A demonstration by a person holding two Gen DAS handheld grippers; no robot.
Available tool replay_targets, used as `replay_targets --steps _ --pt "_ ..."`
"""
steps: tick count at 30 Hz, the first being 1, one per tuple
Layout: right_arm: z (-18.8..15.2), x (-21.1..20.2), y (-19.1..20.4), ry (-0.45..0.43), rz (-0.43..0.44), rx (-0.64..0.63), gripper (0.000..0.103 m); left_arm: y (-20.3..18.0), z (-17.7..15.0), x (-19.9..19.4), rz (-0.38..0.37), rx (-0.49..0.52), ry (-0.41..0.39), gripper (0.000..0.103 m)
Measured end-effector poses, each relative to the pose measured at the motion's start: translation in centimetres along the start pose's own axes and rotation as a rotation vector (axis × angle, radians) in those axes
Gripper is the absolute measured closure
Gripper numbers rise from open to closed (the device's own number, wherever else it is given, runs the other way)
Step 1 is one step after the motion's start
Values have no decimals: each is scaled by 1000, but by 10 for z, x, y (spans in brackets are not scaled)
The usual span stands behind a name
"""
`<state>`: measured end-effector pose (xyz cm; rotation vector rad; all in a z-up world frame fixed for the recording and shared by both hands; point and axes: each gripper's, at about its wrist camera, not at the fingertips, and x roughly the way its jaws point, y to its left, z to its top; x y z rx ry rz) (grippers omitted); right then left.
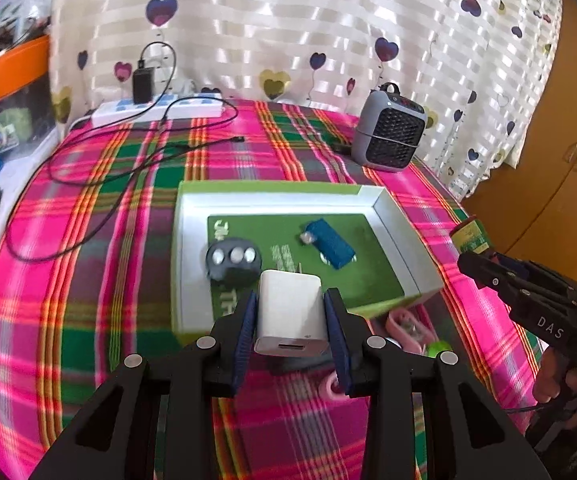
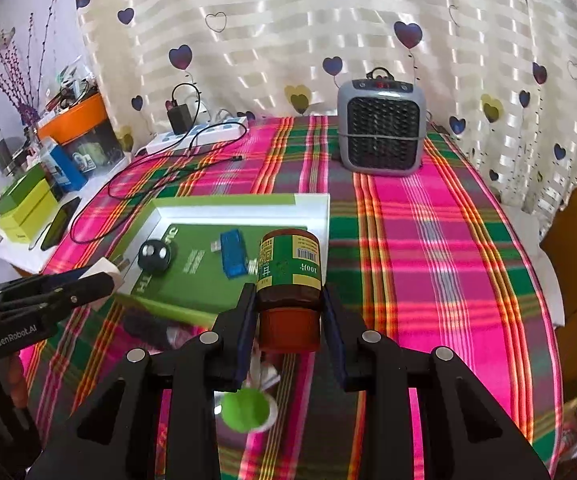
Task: Organize rigid objects
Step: 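Carry the charger and jar into the green box and open both grippers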
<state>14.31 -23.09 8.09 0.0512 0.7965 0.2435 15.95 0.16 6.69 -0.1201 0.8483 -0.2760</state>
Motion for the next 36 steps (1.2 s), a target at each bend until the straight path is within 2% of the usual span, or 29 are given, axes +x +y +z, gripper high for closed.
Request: replay_targets --steps 8,12,22,36 --pt "23 35 1 40 27 -24 70 -1 28 28 -26 3 7 70" --pt "29 54 3 70 39 -33 70 3 40 49 -27 -6 36 70" --pt "38 90 0 130 59 -37 70 9 49 86 -39 -9 87 70" --pt "44 118 1 179 74 -52 70 12 54 111 -20 -3 112 70"
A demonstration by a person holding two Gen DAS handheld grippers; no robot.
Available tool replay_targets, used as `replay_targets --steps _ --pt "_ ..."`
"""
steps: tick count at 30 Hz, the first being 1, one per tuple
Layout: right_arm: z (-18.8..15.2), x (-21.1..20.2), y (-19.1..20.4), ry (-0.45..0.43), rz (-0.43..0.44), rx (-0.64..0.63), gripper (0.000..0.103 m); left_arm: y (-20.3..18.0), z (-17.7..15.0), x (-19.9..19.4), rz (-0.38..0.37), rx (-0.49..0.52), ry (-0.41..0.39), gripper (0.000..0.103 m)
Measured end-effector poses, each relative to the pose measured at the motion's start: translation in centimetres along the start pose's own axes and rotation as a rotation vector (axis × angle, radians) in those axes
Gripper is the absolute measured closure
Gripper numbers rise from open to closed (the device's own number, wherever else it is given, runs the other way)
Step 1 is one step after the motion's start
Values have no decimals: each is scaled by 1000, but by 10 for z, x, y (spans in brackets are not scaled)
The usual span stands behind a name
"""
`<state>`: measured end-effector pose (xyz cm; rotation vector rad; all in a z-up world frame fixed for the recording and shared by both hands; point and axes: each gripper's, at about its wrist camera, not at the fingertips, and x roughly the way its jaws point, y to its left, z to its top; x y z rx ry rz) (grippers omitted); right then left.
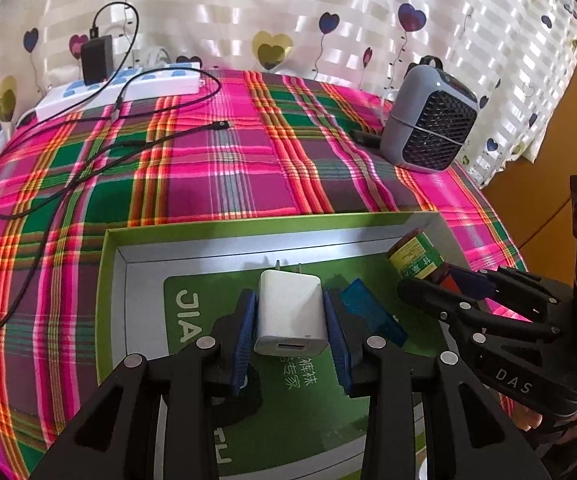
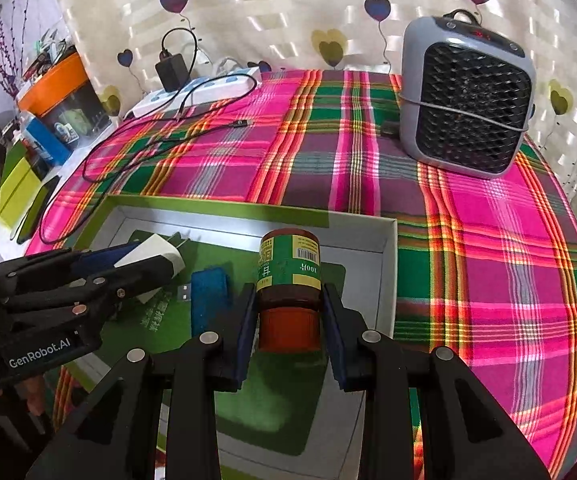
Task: Organize rigid objects
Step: 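Carry the charger and jar into the green box and open both grippers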
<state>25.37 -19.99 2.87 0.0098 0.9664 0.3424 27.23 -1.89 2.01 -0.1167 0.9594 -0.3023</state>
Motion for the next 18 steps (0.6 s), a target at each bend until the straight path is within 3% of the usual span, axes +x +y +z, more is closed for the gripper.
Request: replay_targets --steps 18 --pt "6 11 2 -5 -12 -7 70 3 1 9 10 -9 7 69"
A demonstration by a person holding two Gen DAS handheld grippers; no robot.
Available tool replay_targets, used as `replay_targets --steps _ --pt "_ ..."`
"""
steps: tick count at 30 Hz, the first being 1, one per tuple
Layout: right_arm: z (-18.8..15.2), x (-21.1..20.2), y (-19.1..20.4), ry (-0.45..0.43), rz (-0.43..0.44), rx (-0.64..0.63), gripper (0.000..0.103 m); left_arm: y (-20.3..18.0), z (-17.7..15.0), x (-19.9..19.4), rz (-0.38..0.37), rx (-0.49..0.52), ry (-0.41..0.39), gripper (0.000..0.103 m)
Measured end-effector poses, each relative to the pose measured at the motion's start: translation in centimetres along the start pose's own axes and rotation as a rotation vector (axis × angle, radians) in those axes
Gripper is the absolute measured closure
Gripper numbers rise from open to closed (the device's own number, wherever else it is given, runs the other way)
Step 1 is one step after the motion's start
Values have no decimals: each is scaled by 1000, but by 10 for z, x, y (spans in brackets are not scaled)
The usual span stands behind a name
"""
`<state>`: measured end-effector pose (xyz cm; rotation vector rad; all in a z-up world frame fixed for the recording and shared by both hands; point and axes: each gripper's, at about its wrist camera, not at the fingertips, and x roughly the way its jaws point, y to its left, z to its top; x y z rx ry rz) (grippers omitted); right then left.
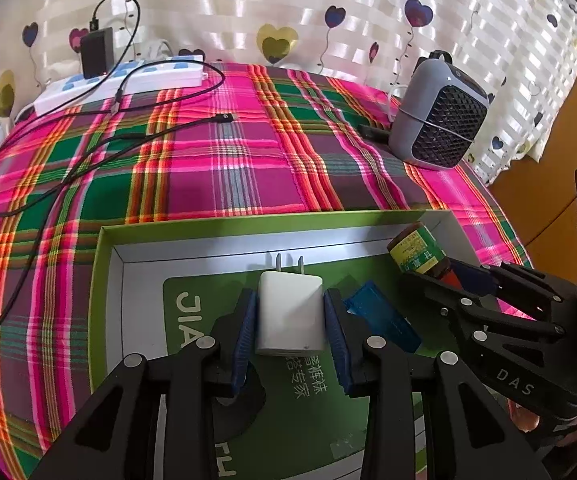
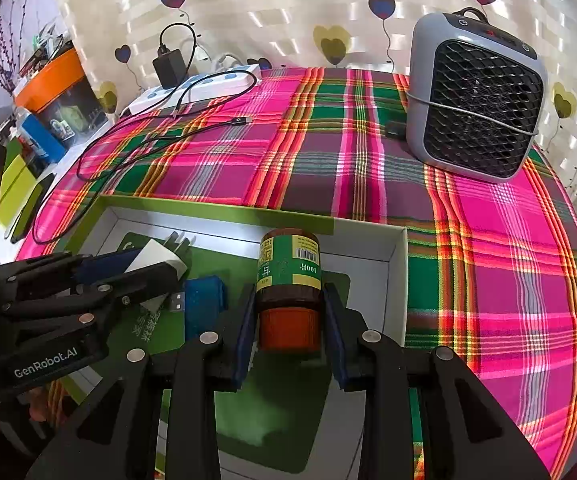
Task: Organize rigid objects
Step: 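Carry the charger and jar into the green box and open both grippers, then withdraw both grippers up from the green box toward the loose items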
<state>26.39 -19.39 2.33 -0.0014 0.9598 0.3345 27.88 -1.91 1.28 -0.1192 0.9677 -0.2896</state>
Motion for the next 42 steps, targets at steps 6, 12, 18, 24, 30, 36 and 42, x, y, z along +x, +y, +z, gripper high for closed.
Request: replay_targets --steps 6,12,18,24,30,36,42 --pt "0 0 -2 -11 3 18 70 1 0 0 0 2 -1 69" --pt "-1 -2 -4 -19 1 32 69 0 -1 -1 5 0 -3 68" --pt "-3 -5 -7 -26 17 59 67 1 -2 -5 7 0 -15 66" --pt "-4 -12 -7 -48 17 79 67 -2 -3 -15 -2 9 -44 66" --pt "-7 -25 -7 -72 18 99 67 -6 -7 -28 -10 10 -67 66" --pt "-13 -41 -5 -92 12 107 67 -9 -16 -48 -10 18 -92 66" --pt "-22 -57 -1 -108 1 110 67 -13 -29 -72 -15 22 -124 66"
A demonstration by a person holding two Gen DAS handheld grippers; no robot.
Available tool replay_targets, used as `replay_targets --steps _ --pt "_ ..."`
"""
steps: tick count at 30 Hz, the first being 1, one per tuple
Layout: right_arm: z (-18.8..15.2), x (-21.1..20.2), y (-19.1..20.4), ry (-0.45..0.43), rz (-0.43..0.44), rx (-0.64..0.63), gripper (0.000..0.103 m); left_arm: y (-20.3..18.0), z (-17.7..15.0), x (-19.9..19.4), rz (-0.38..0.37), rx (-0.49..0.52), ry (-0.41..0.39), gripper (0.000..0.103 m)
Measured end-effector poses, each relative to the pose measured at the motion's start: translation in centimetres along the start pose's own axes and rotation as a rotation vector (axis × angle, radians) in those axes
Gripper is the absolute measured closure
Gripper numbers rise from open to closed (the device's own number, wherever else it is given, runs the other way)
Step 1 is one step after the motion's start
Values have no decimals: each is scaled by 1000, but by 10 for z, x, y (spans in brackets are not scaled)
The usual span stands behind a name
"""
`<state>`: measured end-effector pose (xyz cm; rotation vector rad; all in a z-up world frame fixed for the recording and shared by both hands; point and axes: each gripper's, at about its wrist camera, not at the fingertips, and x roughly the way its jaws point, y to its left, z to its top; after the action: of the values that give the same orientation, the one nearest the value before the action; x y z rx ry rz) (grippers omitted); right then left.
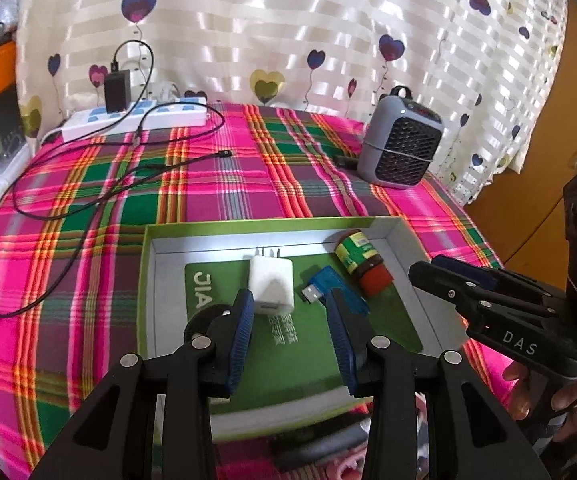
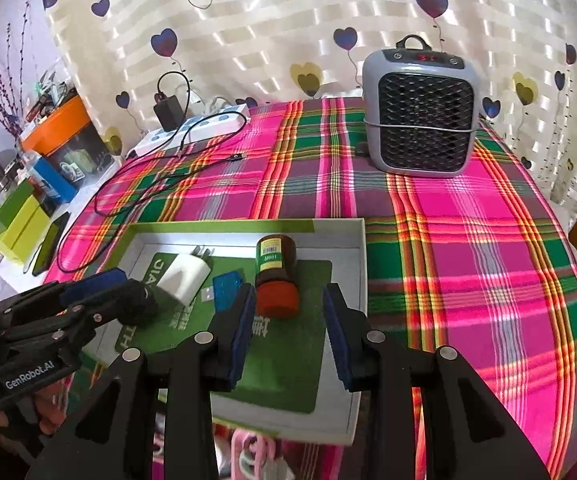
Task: Organize rigid objects
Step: 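Withdraw both grippers up from the green box toward the loose items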
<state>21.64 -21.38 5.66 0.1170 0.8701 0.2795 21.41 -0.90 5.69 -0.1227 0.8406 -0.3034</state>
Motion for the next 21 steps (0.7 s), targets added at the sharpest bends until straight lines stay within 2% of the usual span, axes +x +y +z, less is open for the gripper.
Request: replay_targets --steps 14,18,21 --pt "-27 -42 8 -49 -9 -7 67 -3 -34 -40 -12 22 -21 66" --pt "-42 -53 8 -61 -1 -15 67 -9 -52 -49 -38 69 -21 66" --pt "-56 -59 8 -60 -3 -35 67 -13 -68 -46 -66 111 13 66"
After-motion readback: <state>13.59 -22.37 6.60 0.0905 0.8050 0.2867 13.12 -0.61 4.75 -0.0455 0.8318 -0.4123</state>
